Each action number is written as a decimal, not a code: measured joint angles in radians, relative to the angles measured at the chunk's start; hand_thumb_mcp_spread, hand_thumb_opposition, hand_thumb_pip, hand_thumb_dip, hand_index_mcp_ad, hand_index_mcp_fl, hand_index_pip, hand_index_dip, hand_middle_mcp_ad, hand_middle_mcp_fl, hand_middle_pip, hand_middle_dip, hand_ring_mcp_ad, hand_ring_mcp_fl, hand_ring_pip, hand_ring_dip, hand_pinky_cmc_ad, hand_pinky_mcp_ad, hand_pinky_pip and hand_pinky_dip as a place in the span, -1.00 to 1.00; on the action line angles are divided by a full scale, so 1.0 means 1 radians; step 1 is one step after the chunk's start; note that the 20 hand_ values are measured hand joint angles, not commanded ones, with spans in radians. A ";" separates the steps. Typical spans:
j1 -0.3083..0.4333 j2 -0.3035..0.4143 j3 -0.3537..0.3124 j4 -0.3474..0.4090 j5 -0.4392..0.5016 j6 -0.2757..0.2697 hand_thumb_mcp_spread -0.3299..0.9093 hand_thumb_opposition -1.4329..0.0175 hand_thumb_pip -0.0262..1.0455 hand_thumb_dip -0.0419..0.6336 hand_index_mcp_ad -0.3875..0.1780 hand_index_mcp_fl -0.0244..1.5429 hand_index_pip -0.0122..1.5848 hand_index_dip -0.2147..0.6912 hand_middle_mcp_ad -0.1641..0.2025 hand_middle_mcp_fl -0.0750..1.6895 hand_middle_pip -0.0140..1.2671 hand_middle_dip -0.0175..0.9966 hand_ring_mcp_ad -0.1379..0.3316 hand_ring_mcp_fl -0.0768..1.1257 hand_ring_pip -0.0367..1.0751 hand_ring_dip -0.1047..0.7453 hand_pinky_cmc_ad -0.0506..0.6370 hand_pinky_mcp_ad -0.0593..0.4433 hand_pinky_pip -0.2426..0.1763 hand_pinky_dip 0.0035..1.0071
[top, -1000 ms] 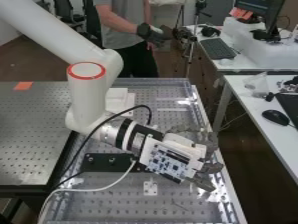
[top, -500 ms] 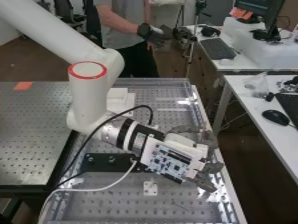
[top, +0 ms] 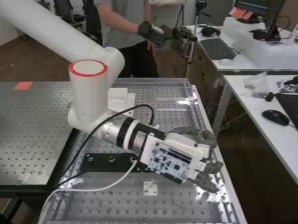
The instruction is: Grab the chopstick and place it in the clear container
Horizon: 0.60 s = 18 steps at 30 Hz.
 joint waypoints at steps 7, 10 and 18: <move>0.000 -0.003 0.021 -0.018 -0.010 -0.036 0.71 -0.43 -0.16 -0.04 -0.41 0.42 -0.17 0.14 0.24 0.44 -0.47 0.33 -0.08 0.08 -0.72 0.39 0.15 0.15 -0.22 -0.70; 0.000 -0.003 0.030 -0.021 -0.014 -0.054 0.74 -0.45 -0.16 -0.04 -0.27 0.50 -0.29 0.20 0.22 0.47 -0.54 0.33 -0.08 0.08 -0.72 0.39 0.15 0.15 -0.22 -0.70; 0.001 0.009 0.059 -0.019 -0.030 -0.138 0.75 -0.47 -0.16 -0.03 -0.12 0.62 -0.48 0.24 0.24 0.54 -0.60 0.30 -0.08 0.08 -0.73 0.39 0.15 0.22 -0.21 -0.70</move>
